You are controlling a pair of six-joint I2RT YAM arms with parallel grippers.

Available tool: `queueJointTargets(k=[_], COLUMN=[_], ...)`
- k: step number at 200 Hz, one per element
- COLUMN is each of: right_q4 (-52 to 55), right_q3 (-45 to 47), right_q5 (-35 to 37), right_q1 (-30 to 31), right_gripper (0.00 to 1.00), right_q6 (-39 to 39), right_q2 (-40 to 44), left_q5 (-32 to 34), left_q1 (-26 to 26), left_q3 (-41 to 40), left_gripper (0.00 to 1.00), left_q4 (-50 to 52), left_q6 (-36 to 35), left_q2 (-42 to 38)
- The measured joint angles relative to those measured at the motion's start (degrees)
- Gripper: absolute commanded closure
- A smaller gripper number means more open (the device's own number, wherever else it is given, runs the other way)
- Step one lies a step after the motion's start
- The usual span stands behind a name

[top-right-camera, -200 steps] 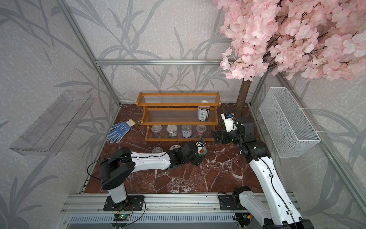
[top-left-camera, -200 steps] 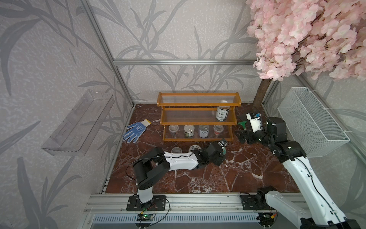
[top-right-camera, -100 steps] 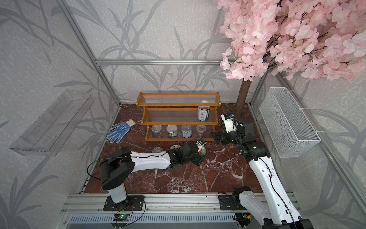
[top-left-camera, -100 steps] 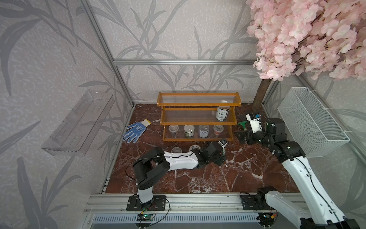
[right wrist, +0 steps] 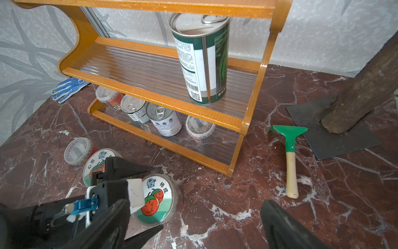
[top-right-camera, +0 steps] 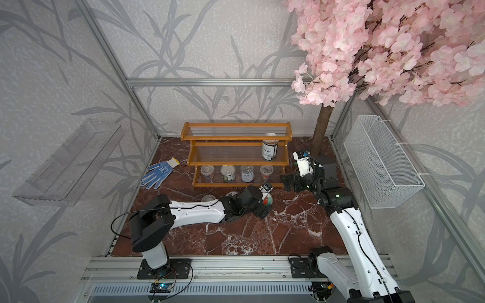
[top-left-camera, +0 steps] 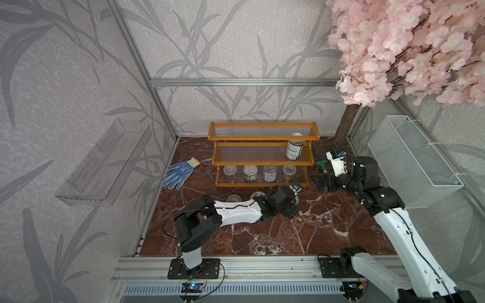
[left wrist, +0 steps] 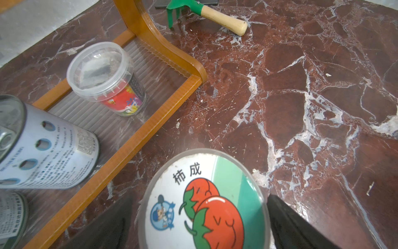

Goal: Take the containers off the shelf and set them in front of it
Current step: 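Place the container at the center of the board, then pick up a container from the shelf.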

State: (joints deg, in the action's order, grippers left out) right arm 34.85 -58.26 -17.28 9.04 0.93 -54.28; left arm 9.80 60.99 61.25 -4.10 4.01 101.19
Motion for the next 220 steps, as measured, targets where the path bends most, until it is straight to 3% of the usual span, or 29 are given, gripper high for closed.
queueJointTargets(k=[49,84,115,147,220], right_q4=[-2.97,-9.49,-17.44,-26.14,-37.38], right_q3=[0.55,2.08,2.43,2.49,0.79], right_q5=[-3.15,-4.66,1.05,8.96,16.06], right_q1=[-0.11,1.22,7.10,10.84,11.72], right_gripper=[0.01,0.01,0.01,0.01,0.01], right_q6=[-1.64,-4.46,-5.64,-6.16,-7.67], right_q2=[-0.33,-2.80,-7.30,-13.11,-24.11], left_q5=[-3.08,-8.79,-12.87,-16.87,-21.57], left_q1=[-2.38,-10.03,-17.73,-21.59,-24.70], left_q3=[1.31,0.48,-2.12,-3.52,-8.83], left_gripper=[0.00,0.00,0.00,0.00,0.00], left_q4=[7.32,6.86,3.82,0.63,-4.81], left_q6=[-1.81,-1.46,-0.39,0.70,4.59], left_q2=[-10.97,-18.67,-23.85,-26.10,-31.58])
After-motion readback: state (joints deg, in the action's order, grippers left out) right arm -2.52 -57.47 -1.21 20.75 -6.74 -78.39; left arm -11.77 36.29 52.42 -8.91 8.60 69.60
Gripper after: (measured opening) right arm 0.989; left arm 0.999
